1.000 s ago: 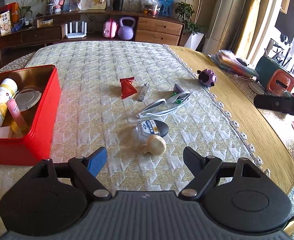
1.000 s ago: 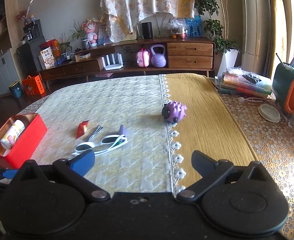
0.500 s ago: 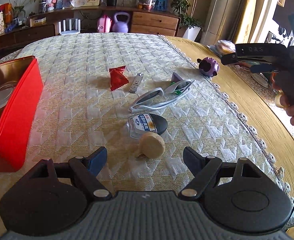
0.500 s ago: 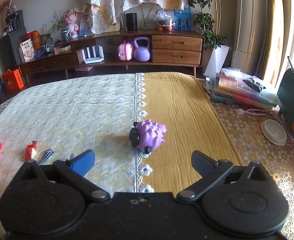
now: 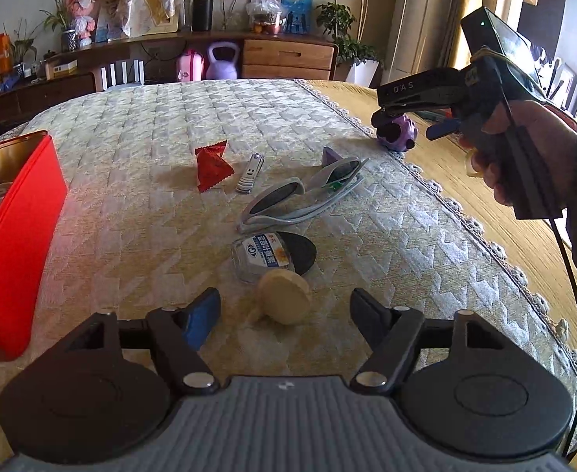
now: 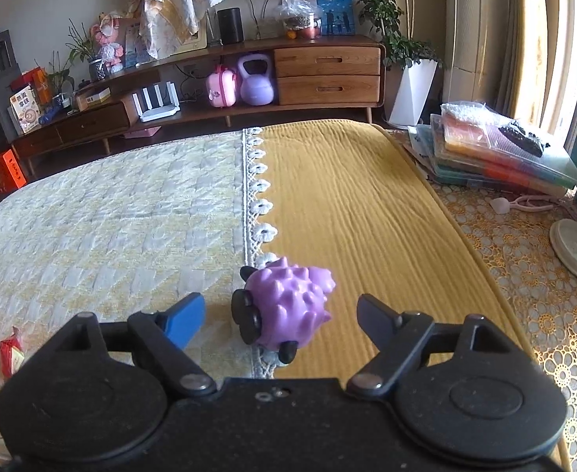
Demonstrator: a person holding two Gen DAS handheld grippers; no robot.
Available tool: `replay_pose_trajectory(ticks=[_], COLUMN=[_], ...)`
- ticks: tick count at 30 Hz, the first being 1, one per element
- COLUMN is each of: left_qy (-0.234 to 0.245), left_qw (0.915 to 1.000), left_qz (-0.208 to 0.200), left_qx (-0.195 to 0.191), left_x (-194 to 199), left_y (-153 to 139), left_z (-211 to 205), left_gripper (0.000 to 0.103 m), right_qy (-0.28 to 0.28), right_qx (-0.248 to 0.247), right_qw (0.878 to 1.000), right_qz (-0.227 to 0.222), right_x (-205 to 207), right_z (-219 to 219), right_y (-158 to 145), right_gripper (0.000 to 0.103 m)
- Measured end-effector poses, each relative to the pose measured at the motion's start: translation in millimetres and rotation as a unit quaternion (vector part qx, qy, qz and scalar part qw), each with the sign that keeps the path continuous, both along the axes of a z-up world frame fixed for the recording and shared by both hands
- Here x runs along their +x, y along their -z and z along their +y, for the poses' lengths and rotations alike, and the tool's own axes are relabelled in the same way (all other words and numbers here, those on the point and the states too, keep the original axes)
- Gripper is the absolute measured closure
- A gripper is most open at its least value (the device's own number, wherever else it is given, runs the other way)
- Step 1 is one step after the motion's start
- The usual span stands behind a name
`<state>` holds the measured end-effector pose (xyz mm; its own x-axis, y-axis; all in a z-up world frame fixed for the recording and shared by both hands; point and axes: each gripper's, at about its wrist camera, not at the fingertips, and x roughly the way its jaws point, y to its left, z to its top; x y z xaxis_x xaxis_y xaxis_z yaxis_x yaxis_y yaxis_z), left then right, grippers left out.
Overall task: Organize rigid objects
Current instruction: 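Grasp the wooden ball with the left tool while the right tool grasps the purple spiky toy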
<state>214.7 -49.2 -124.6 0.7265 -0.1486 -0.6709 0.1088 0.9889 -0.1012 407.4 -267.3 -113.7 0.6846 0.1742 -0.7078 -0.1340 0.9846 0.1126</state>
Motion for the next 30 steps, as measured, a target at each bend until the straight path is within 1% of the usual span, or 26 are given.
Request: replay_pose_trajectory(ticks=[4, 5, 7, 8, 13, 15, 17, 25, 30], left_qy=[0.003, 0.004, 0.006, 0.007, 0.009, 0.007, 0.004, -0.007, -0.014], left_qw=[0.9999, 0.9999, 0.9998, 0.9999, 0.9999, 0.9999, 0.9998, 0.9996, 0.9993], left_qz=[-0.008, -0.01, -0.012, -0.012, -0.012, -0.011, -0.009, 0.002, 0.002], left_qx=[0.007, 0.009, 0.011, 0.009, -0.004, -0.011, -0.016, -0.029, -0.034], left_x=[1.1, 1.3, 1.6, 1.6, 2.0, 1.8, 1.2, -4.1, -15.1], left_y=[0.7, 0.8, 0.8, 0.8, 0.8, 0.7, 0.7, -3.5, -12.6], left_z=[-0.4, -0.8, -0.9, -0.5, 3.4, 5.5, 7.3, 11.9, 17.0], left_gripper=[0.051, 0.053, 0.064, 0.065, 0.074, 0.075, 0.075, 0.075, 0.075], right_qy=[-0.003, -0.004, -0.002, 0.0, 0.003, 0.007, 0.006, -0.01, -0.019], right_qx=[-0.004, -0.005, -0.009, -0.01, -0.004, -0.002, 0.001, -0.002, 0.007], right_qw=[1.0, 1.0, 1.0, 1.0, 1.0, 1.0, 1.0, 1.0, 0.999], right_qz=[0.002, 0.003, 0.005, 0.006, 0.0, -0.002, -0.004, -0.026, -0.024], right_x=[2.5, 2.6, 1.8, 1.3, -1.8, -6.6, -13.0, -48.9, -76.4], right_z=[2.9, 3.2, 3.9, 3.7, 0.0, -1.1, -2.0, -3.9, -7.9], right_y=[1.1, 1.9, 3.3, 3.7, 2.4, 0.7, -1.9, -16.4, -24.1], right_gripper=[0.029, 0.032, 0.04, 0.044, 0.048, 0.052, 0.053, 0.054, 0.055])
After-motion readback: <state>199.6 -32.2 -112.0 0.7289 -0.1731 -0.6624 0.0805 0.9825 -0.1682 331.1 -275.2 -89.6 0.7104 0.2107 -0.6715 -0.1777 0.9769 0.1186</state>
